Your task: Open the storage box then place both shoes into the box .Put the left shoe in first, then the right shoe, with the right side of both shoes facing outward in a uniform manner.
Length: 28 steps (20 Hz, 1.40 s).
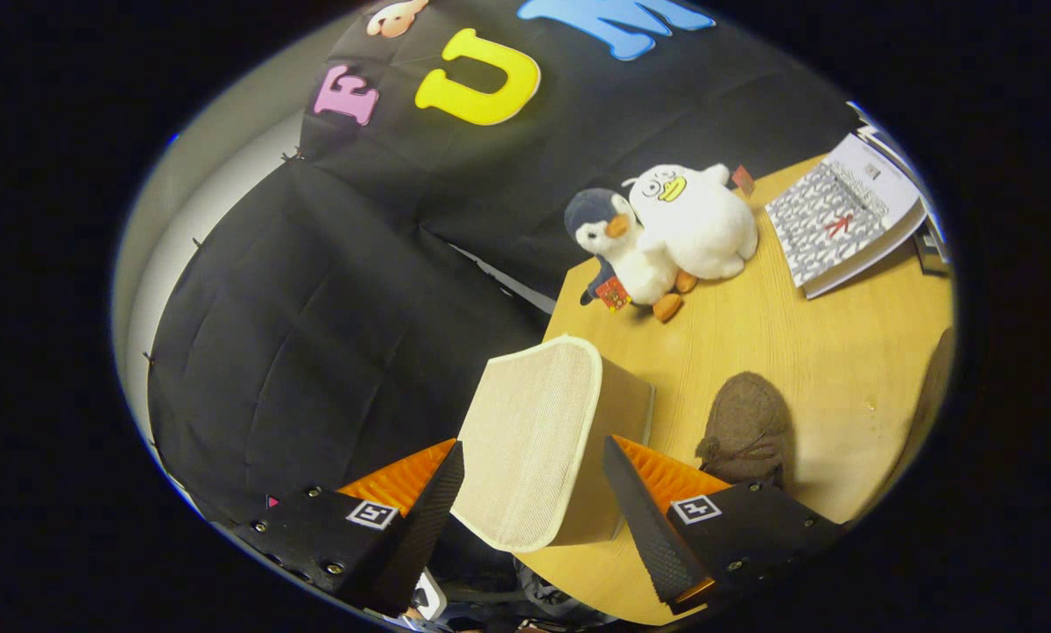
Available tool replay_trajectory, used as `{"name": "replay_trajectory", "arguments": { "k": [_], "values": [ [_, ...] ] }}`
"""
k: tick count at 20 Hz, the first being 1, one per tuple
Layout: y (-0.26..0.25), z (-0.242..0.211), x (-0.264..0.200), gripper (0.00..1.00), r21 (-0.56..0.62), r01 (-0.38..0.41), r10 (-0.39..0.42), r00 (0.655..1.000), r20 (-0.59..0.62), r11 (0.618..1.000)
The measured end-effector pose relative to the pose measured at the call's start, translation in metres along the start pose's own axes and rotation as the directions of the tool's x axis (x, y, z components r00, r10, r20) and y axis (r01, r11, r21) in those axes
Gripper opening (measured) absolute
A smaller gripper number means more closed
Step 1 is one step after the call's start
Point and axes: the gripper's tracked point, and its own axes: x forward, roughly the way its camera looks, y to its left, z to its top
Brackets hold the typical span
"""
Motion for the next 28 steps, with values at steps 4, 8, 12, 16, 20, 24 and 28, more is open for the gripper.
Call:
{"name": "replay_trajectory", "arguments": {
  "k": [4,8,12,16,20,24,28],
  "values": [
    [-0.012,-0.021,0.026,0.97,0.087,-0.032,0.037,0.997,-0.063,0.996],
    [-0.017,-0.036,0.045,0.97,0.134,-0.048,0.061,0.993,-0.100,0.990],
    [-0.018,-0.045,0.062,0.97,0.166,-0.054,0.076,0.989,-0.129,0.985],
    [-0.015,-0.044,0.066,0.92,0.148,-0.046,0.067,0.987,-0.143,0.988],
    [-0.006,-0.041,0.071,0.57,0.138,-0.080,0.098,0.987,-0.130,0.987],
    [0.009,-0.030,0.063,0.05,0.165,-0.114,0.133,0.985,-0.108,0.980],
    [0.018,-0.034,0.057,0.05,0.082,-0.105,0.117,0.982,-0.148,0.991]
  ]
}}
